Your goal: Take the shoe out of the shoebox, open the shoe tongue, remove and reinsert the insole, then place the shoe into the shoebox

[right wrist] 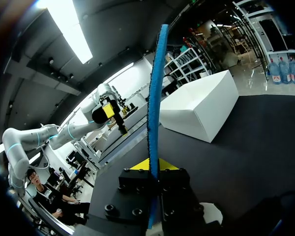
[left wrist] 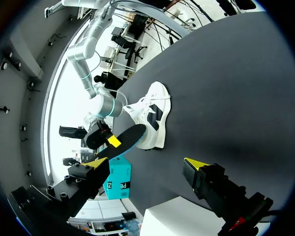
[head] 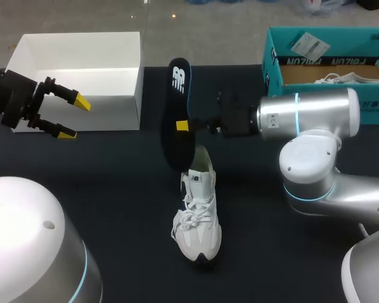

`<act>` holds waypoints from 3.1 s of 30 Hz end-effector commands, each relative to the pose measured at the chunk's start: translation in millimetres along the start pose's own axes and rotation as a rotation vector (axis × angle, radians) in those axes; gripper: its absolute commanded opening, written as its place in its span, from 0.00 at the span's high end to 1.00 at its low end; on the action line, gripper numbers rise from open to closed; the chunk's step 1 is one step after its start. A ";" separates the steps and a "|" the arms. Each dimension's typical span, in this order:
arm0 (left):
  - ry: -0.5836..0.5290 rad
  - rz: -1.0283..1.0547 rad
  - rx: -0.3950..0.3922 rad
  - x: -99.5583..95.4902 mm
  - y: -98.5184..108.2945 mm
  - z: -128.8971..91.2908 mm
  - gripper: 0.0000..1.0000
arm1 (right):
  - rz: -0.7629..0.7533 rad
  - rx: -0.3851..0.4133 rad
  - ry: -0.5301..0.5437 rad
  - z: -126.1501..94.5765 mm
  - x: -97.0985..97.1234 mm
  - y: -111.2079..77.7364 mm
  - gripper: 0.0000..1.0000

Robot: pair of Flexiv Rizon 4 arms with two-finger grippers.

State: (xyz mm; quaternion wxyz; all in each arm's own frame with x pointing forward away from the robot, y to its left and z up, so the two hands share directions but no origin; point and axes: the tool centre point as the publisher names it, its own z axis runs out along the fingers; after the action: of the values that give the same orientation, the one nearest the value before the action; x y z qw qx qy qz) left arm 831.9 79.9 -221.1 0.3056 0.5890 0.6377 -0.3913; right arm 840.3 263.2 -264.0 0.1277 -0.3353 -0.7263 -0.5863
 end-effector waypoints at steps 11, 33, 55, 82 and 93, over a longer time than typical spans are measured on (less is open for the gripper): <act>0.004 0.000 -0.002 -0.2 -0.9 0.1 0.00 | -0.042 0.011 0.015 3.5 -2.3 -7.9 1.00; 0.004 0.000 -0.002 -0.2 -0.9 0.1 0.00 | -0.101 -0.059 0.004 5.9 -12.1 18.6 1.00; 0.004 0.000 -0.002 -0.2 -0.9 0.1 0.00 | -0.122 -0.058 -0.040 -11.8 -22.0 15.5 1.00; 0.004 0.000 -0.002 -0.2 -0.9 0.1 0.00 | -0.172 -0.044 -0.004 -76.9 -37.7 4.7 1.00; 0.004 0.000 -0.002 -0.2 -0.9 0.1 0.00 | -0.118 -0.014 0.018 -67.7 -36.3 -17.5 1.00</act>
State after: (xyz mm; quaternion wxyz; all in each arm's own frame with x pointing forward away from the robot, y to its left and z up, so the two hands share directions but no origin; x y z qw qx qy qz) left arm 832.0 79.8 -221.2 0.3057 0.5889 0.6376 -0.3914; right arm 841.6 182.5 -280.0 0.0982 -0.2872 -0.7389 -0.6015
